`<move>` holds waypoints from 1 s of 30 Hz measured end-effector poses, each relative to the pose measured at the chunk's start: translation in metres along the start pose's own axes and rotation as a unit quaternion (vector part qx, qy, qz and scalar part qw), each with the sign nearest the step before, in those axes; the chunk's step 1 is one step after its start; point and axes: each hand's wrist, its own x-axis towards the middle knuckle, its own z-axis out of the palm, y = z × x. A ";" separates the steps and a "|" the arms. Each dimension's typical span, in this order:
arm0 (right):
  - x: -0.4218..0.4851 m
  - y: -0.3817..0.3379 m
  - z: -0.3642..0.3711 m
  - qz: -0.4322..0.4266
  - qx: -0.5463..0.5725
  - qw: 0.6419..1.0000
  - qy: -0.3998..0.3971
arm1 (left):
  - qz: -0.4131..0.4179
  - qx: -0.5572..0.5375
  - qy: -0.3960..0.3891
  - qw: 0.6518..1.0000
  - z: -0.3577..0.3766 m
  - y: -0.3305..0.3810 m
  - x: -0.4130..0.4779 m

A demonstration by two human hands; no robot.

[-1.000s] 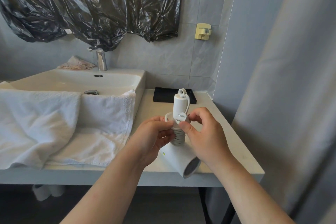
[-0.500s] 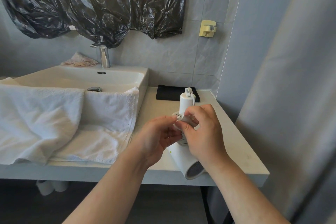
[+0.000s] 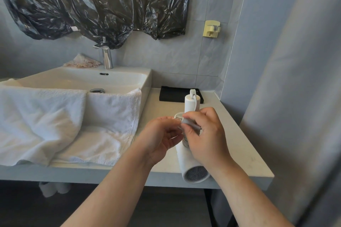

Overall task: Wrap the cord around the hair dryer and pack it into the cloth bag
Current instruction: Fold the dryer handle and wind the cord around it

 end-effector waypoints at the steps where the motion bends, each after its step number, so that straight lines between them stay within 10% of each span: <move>1: 0.001 0.000 -0.001 0.004 0.010 1.000 -0.002 | -0.012 -0.016 0.002 1.000 0.000 0.001 0.001; 15: 0.006 0.002 -0.012 0.024 0.001 0.999 -0.030 | 0.013 0.276 0.104 0.955 0.006 0.016 0.005; 30: 0.013 -0.001 -0.020 0.053 0.000 0.996 -0.073 | 0.075 0.205 0.110 0.970 0.002 0.007 0.002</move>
